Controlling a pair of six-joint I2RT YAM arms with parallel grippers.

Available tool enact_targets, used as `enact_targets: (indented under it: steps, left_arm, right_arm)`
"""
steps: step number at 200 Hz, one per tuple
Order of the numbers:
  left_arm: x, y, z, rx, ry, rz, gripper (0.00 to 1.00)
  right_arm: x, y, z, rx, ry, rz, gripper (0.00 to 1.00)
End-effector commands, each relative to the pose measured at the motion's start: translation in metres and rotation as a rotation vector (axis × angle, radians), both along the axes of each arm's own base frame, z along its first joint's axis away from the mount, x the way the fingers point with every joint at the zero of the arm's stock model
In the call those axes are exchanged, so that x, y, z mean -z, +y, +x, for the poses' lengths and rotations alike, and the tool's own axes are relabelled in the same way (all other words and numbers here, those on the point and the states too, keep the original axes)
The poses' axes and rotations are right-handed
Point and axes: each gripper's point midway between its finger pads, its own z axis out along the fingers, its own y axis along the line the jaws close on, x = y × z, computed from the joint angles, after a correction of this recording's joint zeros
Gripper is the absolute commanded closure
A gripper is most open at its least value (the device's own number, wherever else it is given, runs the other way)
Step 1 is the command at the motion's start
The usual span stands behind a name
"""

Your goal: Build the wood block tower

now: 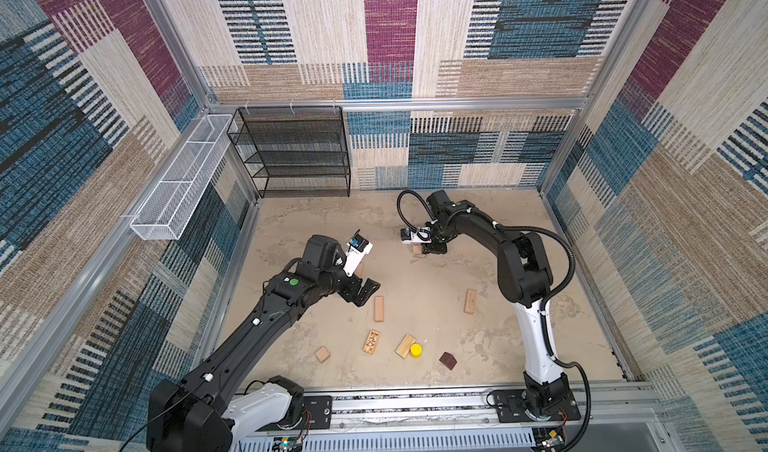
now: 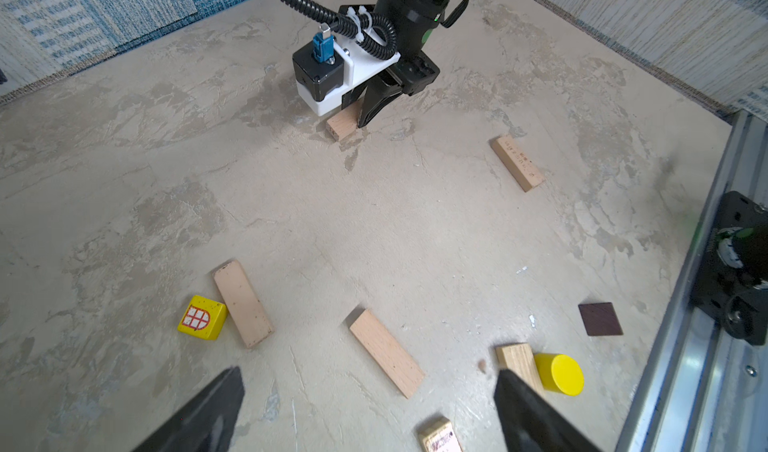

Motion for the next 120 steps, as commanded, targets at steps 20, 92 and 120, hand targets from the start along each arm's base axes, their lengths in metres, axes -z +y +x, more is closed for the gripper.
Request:
enact_targets:
  steps: [20,92,120]
  left_arm:
    - [-0.008,-0.003,0.002,0.016,-0.027,-0.017,0.01]
    - [-0.007,-0.003,0.003,0.014,-0.026,-0.016,0.01]
    - [-0.007,-0.004,0.002,0.019,-0.025,-0.017,0.01]
  right_arm:
    - [0.008,0.002,-0.005,-0.015,0.026,0.005,0.95]
    - [0.014,0.002,-0.008,0.001,0.054,0.018,0.86]
    - [0.016,-0.001,-0.005,0.013,0.04,0.002,0.76]
